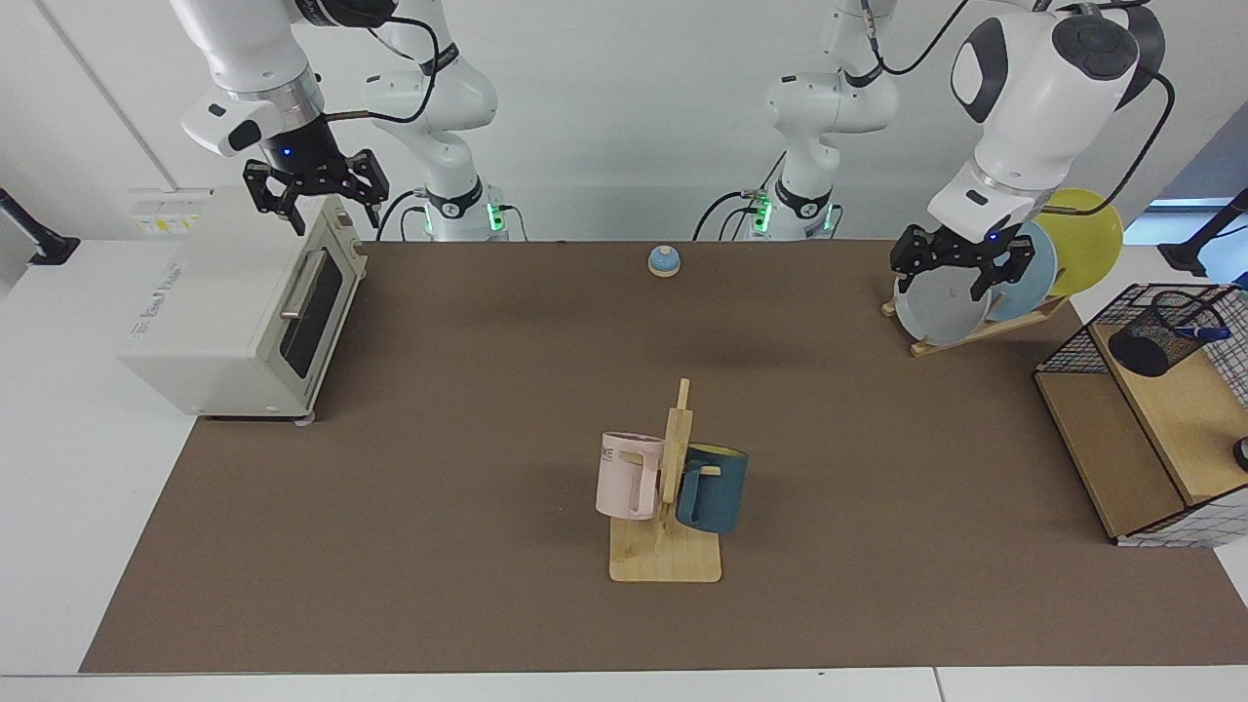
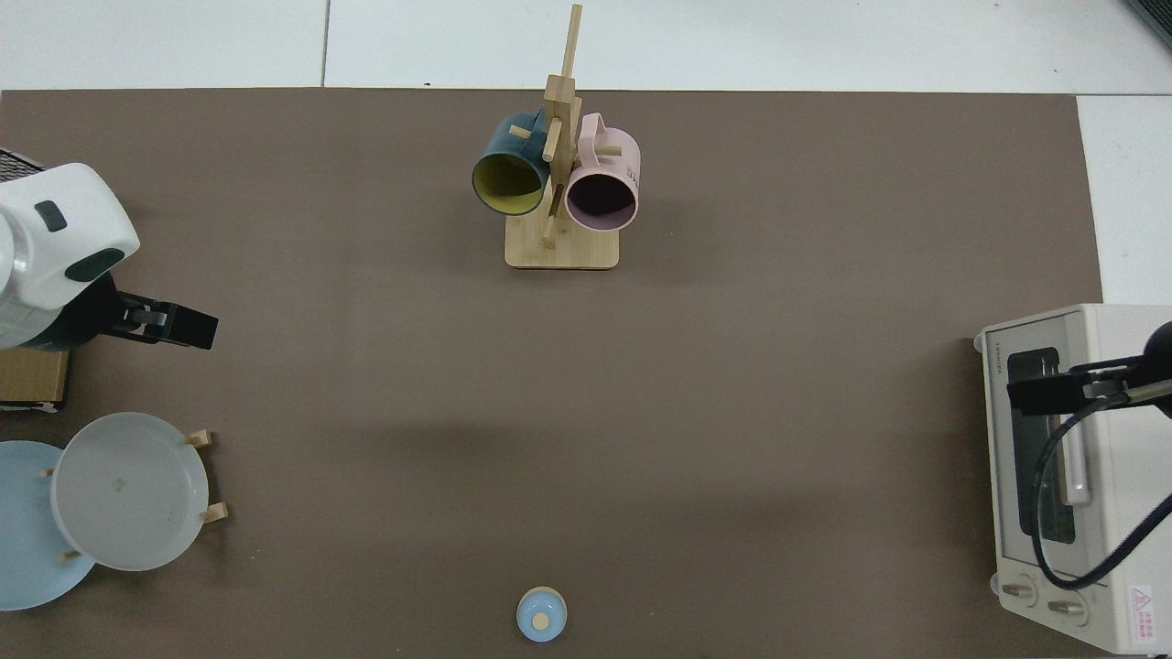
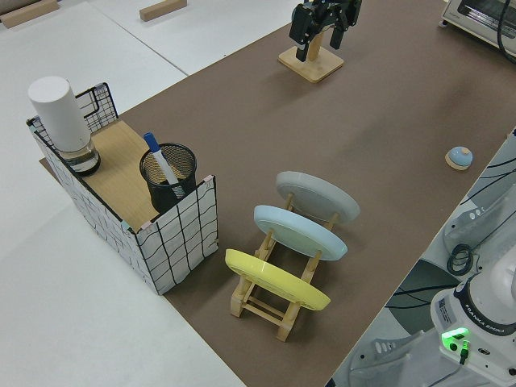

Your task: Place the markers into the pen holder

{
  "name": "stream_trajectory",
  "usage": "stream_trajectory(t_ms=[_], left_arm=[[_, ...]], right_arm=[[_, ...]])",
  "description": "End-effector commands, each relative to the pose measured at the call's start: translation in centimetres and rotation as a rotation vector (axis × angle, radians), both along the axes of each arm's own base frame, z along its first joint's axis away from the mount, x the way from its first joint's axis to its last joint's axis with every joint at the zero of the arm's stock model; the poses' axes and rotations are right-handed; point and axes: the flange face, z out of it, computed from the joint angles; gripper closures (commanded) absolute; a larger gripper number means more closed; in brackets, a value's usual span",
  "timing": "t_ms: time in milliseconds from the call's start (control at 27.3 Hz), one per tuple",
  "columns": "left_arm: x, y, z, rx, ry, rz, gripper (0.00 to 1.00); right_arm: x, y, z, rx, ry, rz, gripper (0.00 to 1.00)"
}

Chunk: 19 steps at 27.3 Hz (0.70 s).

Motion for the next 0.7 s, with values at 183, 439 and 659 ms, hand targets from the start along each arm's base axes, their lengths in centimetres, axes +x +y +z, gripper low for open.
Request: stream_trajectory(t_ms=[183,439,659], left_arm=[[-0.3,-0.6,1.5,-0.002,-0.046,-0.004,0.0],[-0.1,-0.1,2.2,0.018,-0.074,0.002,0.0],[0.3,2.0,2.4,-0.022,-0.11,0.055,0.0]], right_arm=[[0.0,-0.2,0.2,-0.006,0.002,-0.023,0.0],[0.0,-0.2,0.2,-0.006,0.002,-0.023,0.0],[0.0,-0.2,0.3,-0.006,0.0,-0.023,0.0]])
